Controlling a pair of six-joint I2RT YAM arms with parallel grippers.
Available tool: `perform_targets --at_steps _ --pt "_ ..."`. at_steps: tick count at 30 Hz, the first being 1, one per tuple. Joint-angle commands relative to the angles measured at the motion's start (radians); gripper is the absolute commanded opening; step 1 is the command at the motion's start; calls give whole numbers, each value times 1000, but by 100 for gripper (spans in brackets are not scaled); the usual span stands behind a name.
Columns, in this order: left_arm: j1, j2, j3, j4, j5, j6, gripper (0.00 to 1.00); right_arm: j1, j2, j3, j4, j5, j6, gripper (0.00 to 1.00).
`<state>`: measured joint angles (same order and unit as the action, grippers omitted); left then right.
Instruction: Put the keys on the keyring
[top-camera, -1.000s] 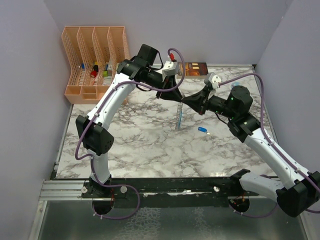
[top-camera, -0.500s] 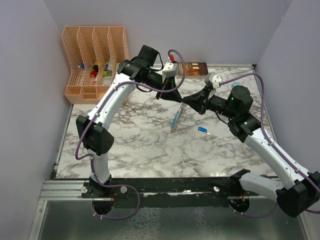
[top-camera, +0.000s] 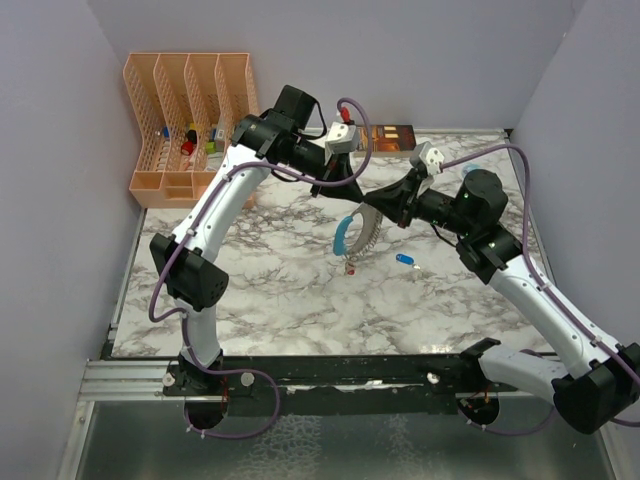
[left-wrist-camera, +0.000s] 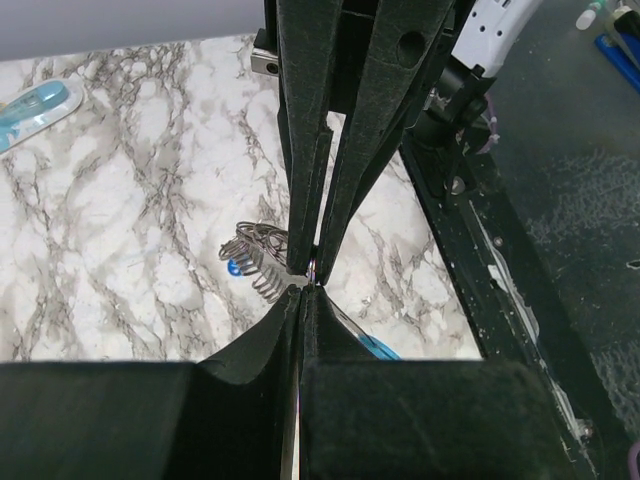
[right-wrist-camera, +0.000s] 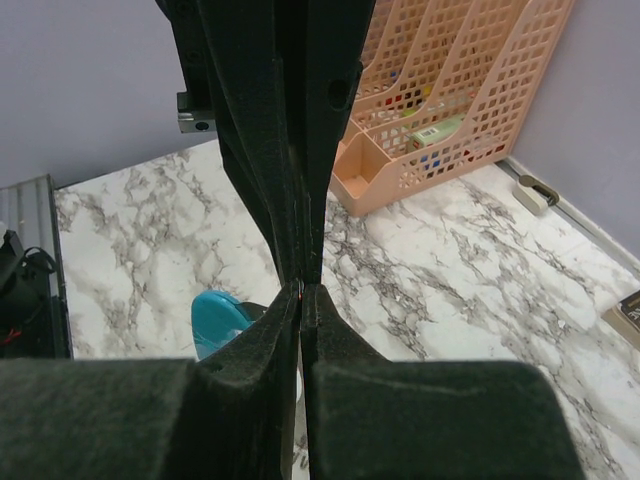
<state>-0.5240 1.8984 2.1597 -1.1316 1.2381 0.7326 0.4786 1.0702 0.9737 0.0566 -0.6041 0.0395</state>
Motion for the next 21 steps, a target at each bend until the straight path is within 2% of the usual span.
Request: perform_targets --at_steps 1,5,8,10,13,16,17,19,21 --pt "-28 -10 52 -57 17 57 0 3 24 33 -55 2 -12 5" --pt "-43 -7 65 -99 -33 104 0 3 38 42 -64 -1 -11 16" --pt "-48 -6 77 -120 -52 123 0 3 47 48 -72 -5 -12 17" --pt "-52 -4 85 -134 -73 138 0 3 55 54 -83 -15 -13 15" --pt "-59 -3 90 -152 -93 156 0 3 64 60 -91 -22 -12 2" --pt "-59 -6 84 -123 -95 116 0 3 51 47 -71 -23 -7 1" --pt "-59 -8 74 -98 -98 88 2 3 45 43 -65 -17 -7 1" --pt "-58 -10 67 -85 -97 73 15 3 36 38 -66 -2 -9 1" --pt "-59 -10 61 -83 -85 72 20 3 25 30 -58 5 -9 1"
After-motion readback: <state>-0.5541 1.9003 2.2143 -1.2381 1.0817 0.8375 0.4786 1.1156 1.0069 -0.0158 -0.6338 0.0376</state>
